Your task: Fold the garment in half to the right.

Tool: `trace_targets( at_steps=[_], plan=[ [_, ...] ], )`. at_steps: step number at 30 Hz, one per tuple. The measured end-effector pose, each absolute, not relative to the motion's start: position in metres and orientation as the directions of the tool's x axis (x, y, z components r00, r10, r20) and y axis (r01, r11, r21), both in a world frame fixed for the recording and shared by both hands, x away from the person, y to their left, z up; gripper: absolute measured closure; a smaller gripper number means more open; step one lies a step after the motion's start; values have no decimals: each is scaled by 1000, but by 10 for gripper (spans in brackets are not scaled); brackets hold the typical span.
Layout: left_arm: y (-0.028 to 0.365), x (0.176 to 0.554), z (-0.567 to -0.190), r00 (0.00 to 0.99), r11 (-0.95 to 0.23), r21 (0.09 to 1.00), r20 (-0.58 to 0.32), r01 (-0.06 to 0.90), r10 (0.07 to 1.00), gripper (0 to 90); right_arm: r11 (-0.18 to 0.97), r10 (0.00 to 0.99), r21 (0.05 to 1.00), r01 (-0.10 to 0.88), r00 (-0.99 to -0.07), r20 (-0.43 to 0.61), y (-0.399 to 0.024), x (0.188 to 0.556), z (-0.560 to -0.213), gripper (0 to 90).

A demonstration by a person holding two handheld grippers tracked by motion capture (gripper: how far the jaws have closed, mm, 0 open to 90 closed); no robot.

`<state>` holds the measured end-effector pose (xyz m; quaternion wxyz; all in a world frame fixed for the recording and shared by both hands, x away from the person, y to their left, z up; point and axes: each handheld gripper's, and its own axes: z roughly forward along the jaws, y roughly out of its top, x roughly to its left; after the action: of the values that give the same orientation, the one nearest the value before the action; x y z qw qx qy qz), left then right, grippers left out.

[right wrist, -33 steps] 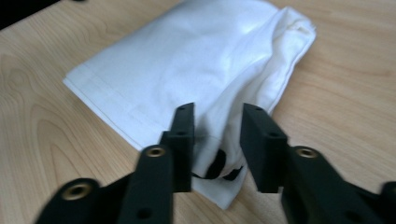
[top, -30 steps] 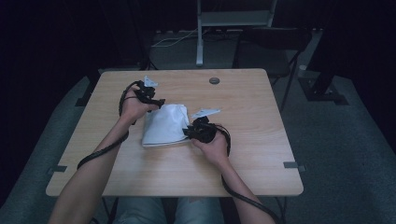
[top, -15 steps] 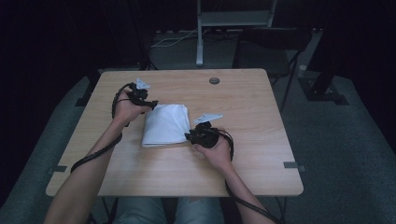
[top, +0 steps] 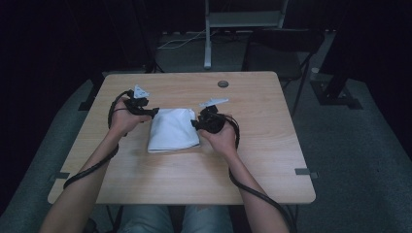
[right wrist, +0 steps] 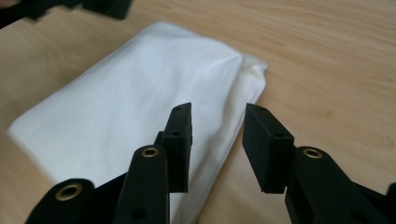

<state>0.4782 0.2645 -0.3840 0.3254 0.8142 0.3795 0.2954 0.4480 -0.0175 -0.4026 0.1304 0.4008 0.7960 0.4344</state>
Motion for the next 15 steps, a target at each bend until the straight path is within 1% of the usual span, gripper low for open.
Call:
trace_targets(
  at_steps=[4, 5, 6, 13, 15],
  plan=[
    [273, 473, -385, 536, -496, 756, 230, 428, 813, 434, 331, 769, 765, 552, -628, 120, -1, 476, -404, 636],
    [275, 472, -386, 533, -491, 757, 226, 431, 815, 434, 331, 769, 765, 552, -628, 120, -1, 476, -404, 636],
    [276, 471, -386, 534, -492, 756, 226, 432, 815, 434, 333, 772, 753, 567, -622, 127, 4, 486, -405, 642],
    [281, 468, -387, 535, -484, 762, 216, 430, 816, 433, 336, 783, 725, 602, -606, 140, 14, 504, -412, 678],
    [279, 468, -387, 540, -486, 761, 216, 429, 814, 433, 327, 785, 717, 616, -600, 158, 16, 508, -414, 696]
  ],
)
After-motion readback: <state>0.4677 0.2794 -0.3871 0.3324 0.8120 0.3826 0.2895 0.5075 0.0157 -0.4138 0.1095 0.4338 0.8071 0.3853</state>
